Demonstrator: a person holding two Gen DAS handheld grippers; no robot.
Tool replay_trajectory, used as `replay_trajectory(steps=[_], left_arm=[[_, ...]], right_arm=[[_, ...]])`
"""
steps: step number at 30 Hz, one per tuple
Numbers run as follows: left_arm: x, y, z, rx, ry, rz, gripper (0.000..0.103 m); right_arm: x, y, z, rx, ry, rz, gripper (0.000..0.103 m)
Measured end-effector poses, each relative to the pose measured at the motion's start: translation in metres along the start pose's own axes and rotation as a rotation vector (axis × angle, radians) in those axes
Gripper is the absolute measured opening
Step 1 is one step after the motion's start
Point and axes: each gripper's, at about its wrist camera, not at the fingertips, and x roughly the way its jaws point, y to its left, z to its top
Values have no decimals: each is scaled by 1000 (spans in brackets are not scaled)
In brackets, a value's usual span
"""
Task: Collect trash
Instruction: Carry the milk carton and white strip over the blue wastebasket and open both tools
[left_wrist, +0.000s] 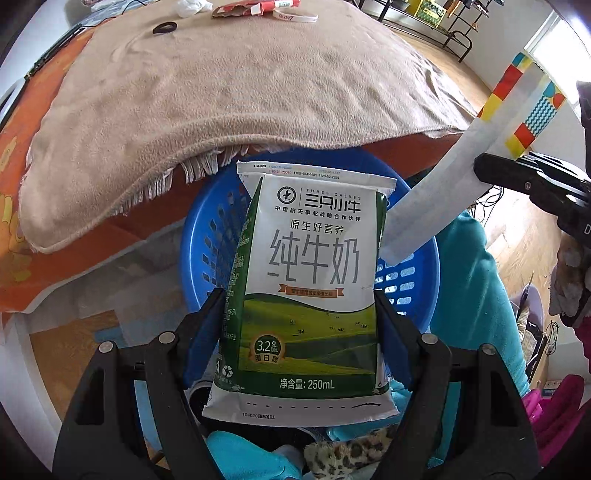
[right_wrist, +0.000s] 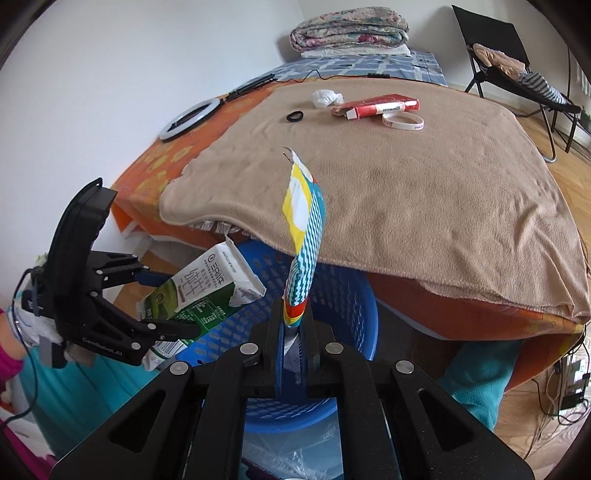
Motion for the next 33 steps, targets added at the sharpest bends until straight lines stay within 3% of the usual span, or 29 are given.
replay_trajectory(steps=[16,19,21,33], left_arm=[[17,-7,3,11,43,38,79],[18,-8,3,11,50,40,80],[19,-8,3,14,52,43,80],[15,1,9,-21,30,52,81]], right_arm=[[22,7,-20,-24,79,-72,7],[22,6,-21,-18,82,-80,20],[21,5,-21,-14,73,-81,45],[21,2,-23,-3,79,-108,53]])
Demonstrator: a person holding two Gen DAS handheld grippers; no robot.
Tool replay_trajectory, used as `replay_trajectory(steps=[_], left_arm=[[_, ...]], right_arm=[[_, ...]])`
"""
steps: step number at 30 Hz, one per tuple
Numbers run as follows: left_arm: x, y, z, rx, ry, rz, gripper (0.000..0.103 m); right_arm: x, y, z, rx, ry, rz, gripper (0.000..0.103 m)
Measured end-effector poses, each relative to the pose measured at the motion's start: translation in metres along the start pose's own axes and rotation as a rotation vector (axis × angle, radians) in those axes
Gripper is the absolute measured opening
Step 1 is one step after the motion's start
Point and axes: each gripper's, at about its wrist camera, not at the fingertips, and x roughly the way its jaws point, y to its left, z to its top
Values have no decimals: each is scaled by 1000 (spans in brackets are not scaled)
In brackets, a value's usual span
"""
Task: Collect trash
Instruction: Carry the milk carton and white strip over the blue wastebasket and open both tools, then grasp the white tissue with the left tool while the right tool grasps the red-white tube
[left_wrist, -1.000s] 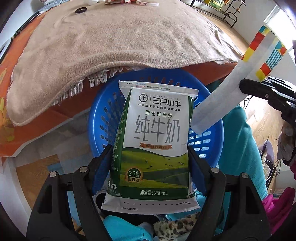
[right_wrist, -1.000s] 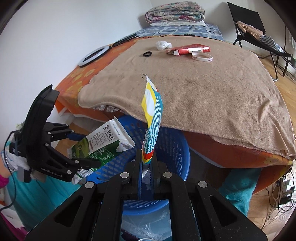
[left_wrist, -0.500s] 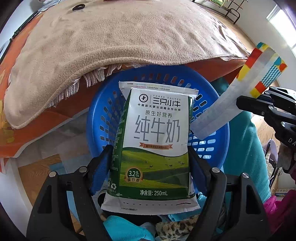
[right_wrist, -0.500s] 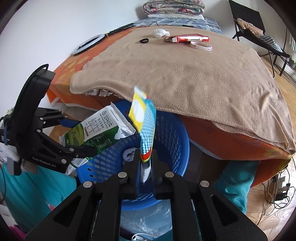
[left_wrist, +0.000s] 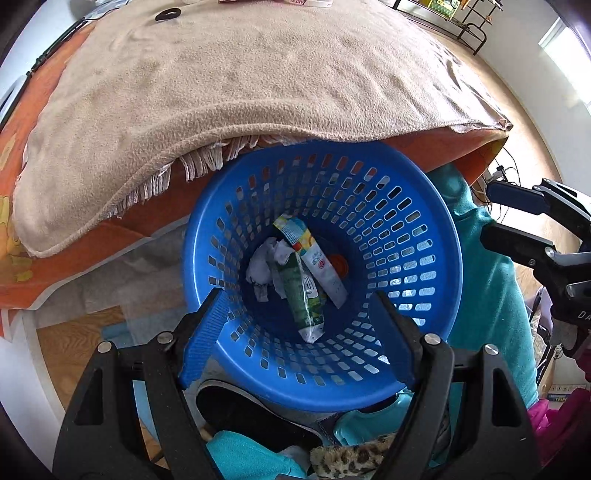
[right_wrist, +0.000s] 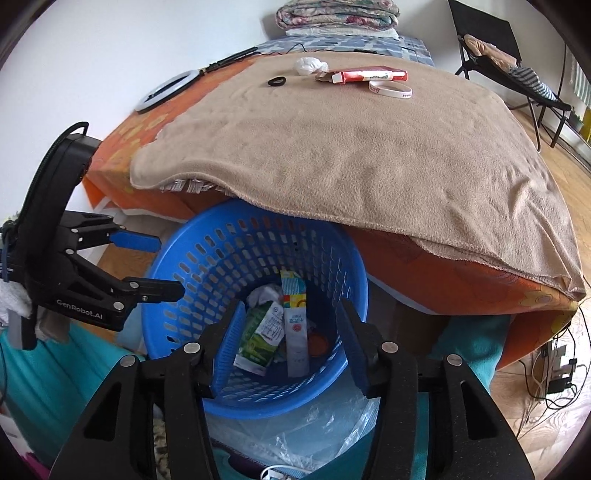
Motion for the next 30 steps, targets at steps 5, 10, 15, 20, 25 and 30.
replay_trajectory(steps=[5,10,15,20,25,30], left_arm=[[-6,2,4,-12,-24,4,81],[-15,4,12,-22,-60,14,81],[-32,4,31,-35,-115,27,81],[-50,8,61,-28,-165,40,81],[-64,22,104,-43,-228,64,81],[-69,48,151,-87,-278,78,81]], right_arm=[[0,-4,2,12,-8,-14,61],[-2,-9,7,20,-16,-36,71],[-6,-20,17,40,-45,-42,71],[-9,-41,38,95,-78,-38,71],[-16,-70,67,176,-158,-23,71],[-15,-98,106,214,-209,-23,72]])
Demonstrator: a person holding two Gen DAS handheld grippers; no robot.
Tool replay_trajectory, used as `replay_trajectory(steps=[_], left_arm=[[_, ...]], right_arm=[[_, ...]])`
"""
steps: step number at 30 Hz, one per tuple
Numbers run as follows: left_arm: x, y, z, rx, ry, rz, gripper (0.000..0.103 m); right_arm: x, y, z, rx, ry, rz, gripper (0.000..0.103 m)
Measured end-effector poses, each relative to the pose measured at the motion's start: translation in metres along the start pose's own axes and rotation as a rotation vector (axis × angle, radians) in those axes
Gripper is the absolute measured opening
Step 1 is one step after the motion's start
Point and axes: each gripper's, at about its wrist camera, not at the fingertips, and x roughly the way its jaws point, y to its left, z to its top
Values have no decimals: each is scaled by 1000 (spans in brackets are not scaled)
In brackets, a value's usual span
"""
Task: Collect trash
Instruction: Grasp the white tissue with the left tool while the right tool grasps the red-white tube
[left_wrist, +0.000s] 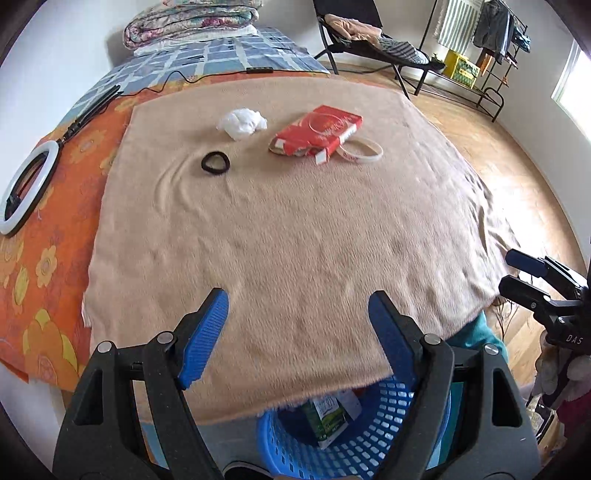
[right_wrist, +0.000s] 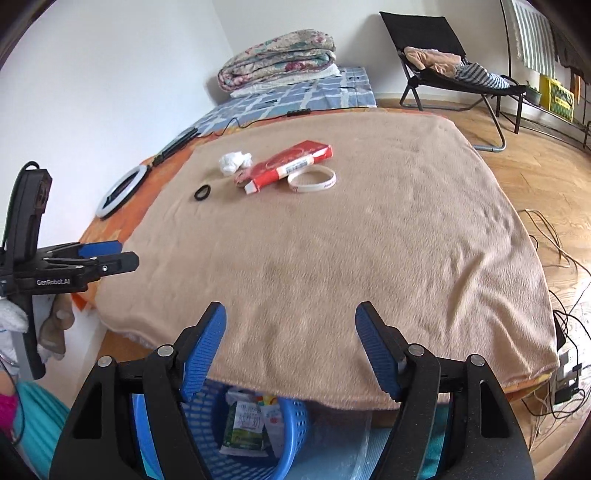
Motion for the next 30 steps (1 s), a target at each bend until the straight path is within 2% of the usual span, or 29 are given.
replay_trajectory(steps=[10,18,24,30], left_arm=[[44,42,79,-105,-75,31,81],[84,64,122,-173,-99,15,81],[111,70,147,-187,-112,15,80],[137,77,160,-198,-103,20,73]], right_arm=[[52,-42,78,182,-10,94,72],[111,-52,129,220,-10,132,72],[154,-66,152,284,12,172,72],[187,-76,157,367,50,231,71]])
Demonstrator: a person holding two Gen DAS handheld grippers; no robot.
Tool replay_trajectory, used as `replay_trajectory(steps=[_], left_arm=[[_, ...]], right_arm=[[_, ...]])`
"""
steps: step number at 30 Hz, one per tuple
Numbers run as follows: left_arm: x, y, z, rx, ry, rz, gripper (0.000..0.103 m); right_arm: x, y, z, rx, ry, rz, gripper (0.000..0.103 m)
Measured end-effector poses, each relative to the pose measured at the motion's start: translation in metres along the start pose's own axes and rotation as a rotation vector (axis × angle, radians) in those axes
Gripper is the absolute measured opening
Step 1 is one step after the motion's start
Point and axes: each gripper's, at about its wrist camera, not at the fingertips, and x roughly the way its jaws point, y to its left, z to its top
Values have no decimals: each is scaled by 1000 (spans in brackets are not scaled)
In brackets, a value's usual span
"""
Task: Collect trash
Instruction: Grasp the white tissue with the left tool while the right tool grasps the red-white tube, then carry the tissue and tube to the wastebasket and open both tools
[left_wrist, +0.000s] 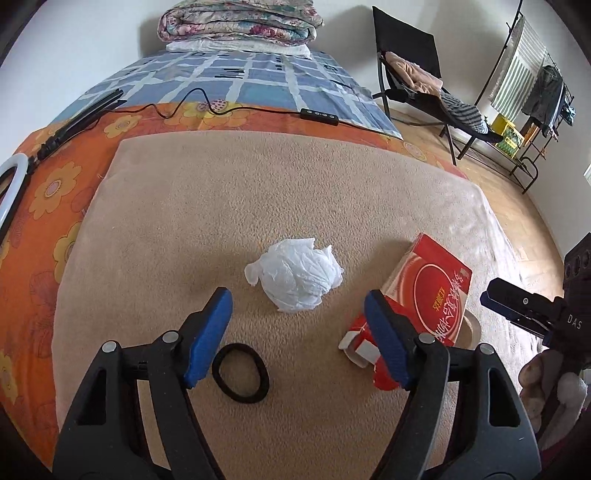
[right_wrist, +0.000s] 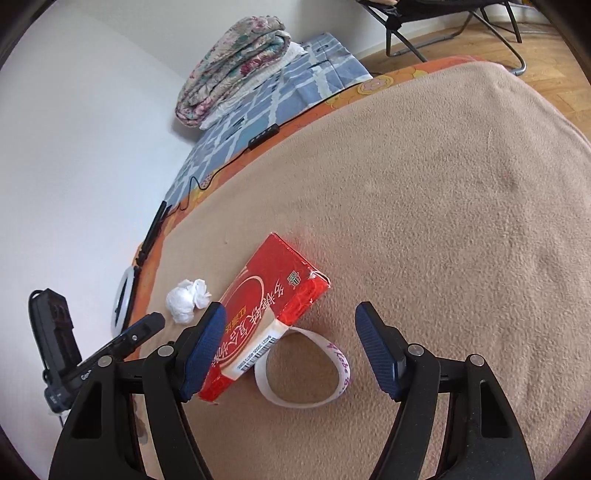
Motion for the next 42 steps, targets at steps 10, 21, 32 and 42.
replay_trajectory(steps=[10,21,32,42], left_arm=[[25,13,4,-52,22,-38,38],[16,10,2,-34,5,-47,12],[-18,20,2,-36,-55,-47,2],[-12,7,10,-49,-56,-31,66]], right_arm=[[27,0,6,78,18,67,61],[16,9,2,117,-24,115,23],[-34,71,-5,-59,-111,123,15],[-81,90,-28,-164,-124,116,15]])
